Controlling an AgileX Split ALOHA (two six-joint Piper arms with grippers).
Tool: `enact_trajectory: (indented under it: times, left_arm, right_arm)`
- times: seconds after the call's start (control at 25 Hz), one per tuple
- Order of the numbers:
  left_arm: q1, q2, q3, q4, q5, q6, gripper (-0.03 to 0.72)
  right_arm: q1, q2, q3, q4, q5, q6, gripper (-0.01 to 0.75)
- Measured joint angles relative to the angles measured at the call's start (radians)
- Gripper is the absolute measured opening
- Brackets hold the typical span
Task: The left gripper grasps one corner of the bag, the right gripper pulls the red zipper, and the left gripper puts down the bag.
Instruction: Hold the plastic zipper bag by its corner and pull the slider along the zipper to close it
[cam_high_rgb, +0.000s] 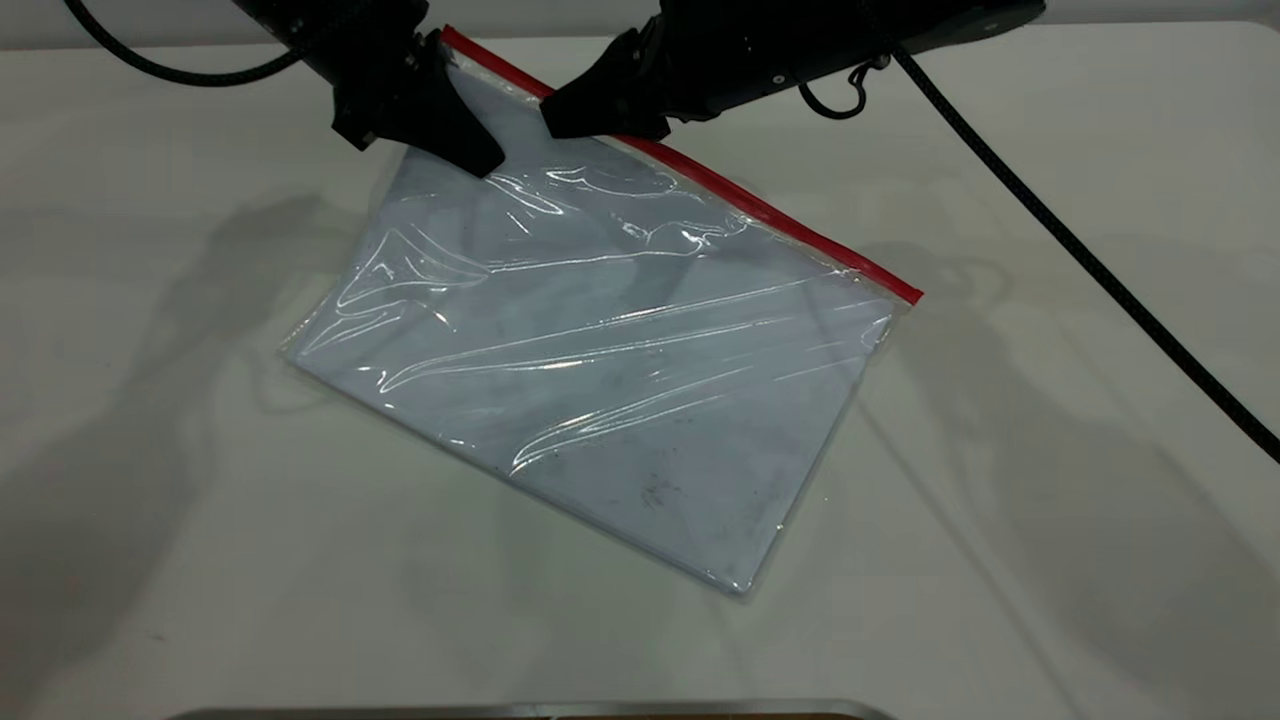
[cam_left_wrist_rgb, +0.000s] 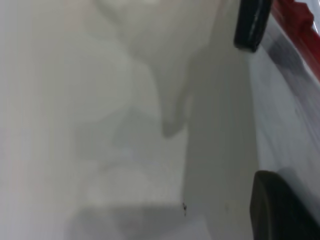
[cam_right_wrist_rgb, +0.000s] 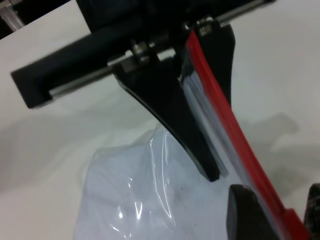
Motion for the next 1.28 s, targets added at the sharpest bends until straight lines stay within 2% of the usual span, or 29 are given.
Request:
enact_trajectory:
  times: [0.08,0.28,0.32,0.8,1.28]
  left_arm:
    - [-0.001,0.000,0.000,-0.002,0.000,0.000,0.073]
    - [-0.001,0.000,0.000,-0.004,0.006,0.000,0.073]
    - [-0.001,0.000,0.000,-0.004,0.007,0.000,0.073]
    - [0.007,-0.001,0.000,-0.016,0.014,-0.003,0.053]
    - [0.051,-0.020,0.002,-0.213,0.058,0.124,0.053]
  right_arm:
    - [0.000,0.001,0.000,0.001,-0.003,-0.009,0.263]
    - [-0.001,0.001,0.000,0.002,0.006,-0.030,0.049]
    - [-0.001,0.001,0.000,0.002,0.008,-0.034,0.032]
    - [-0.013,0.001,-0.008,-0.048,0.013,-0.043,0.028]
    - [-0.069,0.004,-0.012,-0.051,0.057,-0.029,0.028]
